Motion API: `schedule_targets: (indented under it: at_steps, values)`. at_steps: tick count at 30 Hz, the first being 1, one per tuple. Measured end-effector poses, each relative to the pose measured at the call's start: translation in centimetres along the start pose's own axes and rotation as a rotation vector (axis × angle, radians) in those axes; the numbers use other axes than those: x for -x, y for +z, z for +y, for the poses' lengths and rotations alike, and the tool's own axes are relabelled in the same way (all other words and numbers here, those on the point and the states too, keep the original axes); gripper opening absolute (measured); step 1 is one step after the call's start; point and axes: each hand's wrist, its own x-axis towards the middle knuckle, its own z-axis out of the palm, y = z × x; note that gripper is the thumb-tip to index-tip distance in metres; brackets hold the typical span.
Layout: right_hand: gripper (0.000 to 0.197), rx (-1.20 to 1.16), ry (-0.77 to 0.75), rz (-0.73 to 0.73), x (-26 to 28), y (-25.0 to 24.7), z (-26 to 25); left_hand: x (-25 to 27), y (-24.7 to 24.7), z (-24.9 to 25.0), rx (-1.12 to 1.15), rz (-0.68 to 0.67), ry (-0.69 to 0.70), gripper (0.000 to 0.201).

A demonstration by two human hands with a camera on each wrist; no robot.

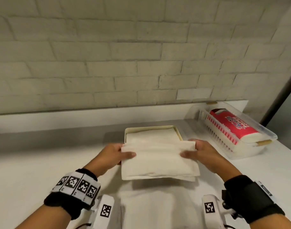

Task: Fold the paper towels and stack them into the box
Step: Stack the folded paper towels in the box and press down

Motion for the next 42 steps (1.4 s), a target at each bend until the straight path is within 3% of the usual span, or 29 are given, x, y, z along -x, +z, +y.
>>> schedule_targets:
  at_steps: [4, 8, 12, 19, 23, 28, 31, 33, 35, 37, 42]
  values:
    - [0.027, -0.173, 0.010, 0.197, -5.1, 0.5, -1.7, -4.9, -0.5, 1.4, 0.158, 0.208, -0.029, 0.026]
    - [0.043, 0.070, 0.030, 0.349, -9.8, 1.1, -2.2, -8.6, -0.2, 1.8, -0.118, 0.346, -0.005, 0.024]
    - [0.045, 0.267, 0.038, 0.347, -11.9, 1.7, -1.4, -9.8, 0.3, 2.0, -0.587, 0.359, -0.007, 0.034]
    - [0.057, 0.656, 0.085, 0.302, -12.8, 2.6, -0.1, -10.8, 0.9, 0.8, -1.153, 0.338, 0.074, 0.042]
    - [0.062, 0.960, 0.023, 0.298, -12.6, 3.0, -0.3, -10.4, 1.5, 0.8, -1.304, 0.369, 0.133, 0.046]
    - [0.057, 1.013, -0.094, 0.363, -12.1, 2.9, -0.6, -10.0, 1.2, 1.2, -1.315, 0.386, 0.231, 0.043]
    - [0.048, 0.929, -0.133, 0.286, -11.7, 2.5, -1.2, -9.9, 0.9, 1.8, -1.149, 0.250, 0.316, 0.038]
    - [0.045, 0.787, -0.157, 0.132, -11.3, 2.5, -1.5, -9.8, 1.1, 2.1, -1.064, 0.048, 0.305, 0.044]
    - [0.043, 0.755, -0.173, -0.021, -10.8, 2.9, -1.6, -9.7, 1.5, 2.2, -1.108, -0.071, 0.299, 0.048]
    - [0.042, 0.770, -0.190, -0.104, -10.6, 3.5, -1.4, -9.7, 1.9, 2.0, -1.192, -0.086, 0.347, 0.045]
    - [0.040, 0.783, -0.208, -0.159, -10.4, 4.0, -1.5, -9.8, 2.0, 1.8, -1.236, 0.024, 0.454, 0.034]
